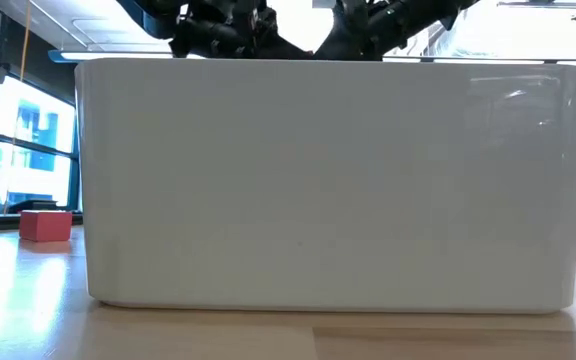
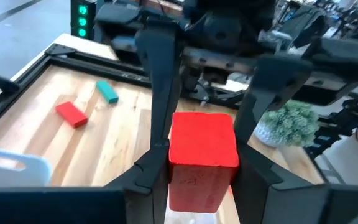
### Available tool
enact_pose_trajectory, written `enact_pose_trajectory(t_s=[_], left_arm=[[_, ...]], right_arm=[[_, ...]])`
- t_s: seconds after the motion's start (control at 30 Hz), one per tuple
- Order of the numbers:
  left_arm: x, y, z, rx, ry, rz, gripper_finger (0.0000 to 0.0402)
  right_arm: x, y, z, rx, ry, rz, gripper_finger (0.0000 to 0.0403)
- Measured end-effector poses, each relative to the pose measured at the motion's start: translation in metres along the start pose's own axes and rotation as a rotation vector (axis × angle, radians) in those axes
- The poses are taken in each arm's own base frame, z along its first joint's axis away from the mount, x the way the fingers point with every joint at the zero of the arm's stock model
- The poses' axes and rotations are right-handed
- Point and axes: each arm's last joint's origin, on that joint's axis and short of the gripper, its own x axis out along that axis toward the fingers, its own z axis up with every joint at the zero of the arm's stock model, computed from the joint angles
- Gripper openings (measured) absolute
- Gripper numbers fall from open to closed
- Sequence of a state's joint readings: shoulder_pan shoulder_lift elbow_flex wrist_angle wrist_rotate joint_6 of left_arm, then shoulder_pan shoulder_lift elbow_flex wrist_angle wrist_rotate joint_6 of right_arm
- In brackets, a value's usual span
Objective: Sort & place blocks by color
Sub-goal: Put the center right red block into the gray bin
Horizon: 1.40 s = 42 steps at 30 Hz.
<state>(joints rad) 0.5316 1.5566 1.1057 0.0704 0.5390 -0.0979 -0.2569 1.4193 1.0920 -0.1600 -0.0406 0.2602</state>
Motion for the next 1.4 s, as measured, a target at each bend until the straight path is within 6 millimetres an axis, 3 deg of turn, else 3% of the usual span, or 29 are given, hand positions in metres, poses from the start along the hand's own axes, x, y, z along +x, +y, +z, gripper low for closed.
enact_pose_trajectory(t_s=[0.27,0.83,1.13,1.4], left_arm=[[-0.012,0.021,0.000,0.054,0.006,0.071,0.0108],[-0.046,0.075,-0.009,0.185,0.106,0.481,0.0114],[-0.038,0.104,-0.032,0.126,0.186,0.511,0.0114],[-0.025,0.116,-0.047,0.103,0.222,0.500,0.0114]], right_arm=[[0.000,-0.006,0.001,0.059,-0.031,-0.134,0.0218],[-0.001,-0.007,0.001,0.153,-0.061,-0.194,0.0216],[-0.001,-0.007,0.001,0.153,-0.060,-0.193,0.0216],[-0.001,-0.007,0.001,0.153,-0.060,-0.192,0.0216]])
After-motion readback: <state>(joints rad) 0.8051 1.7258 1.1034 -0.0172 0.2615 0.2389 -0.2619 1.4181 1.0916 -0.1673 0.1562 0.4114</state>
